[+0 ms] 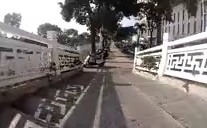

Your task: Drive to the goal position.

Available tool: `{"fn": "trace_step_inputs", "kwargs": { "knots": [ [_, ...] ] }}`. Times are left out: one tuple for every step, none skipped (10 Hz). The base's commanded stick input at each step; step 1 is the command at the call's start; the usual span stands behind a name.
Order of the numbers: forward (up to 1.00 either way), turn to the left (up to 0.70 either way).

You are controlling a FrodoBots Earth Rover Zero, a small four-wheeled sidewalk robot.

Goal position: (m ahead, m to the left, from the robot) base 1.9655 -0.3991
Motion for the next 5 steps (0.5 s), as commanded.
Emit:
{"fn": "trace_step_inputs", "kwargs": {
  "knots": [
    [0.7, 0.0],
    [0.7, 0.0],
    [0.7, 0.0],
    [0.7, 0.0],
    [0.7, 0.0]
  ]
}}
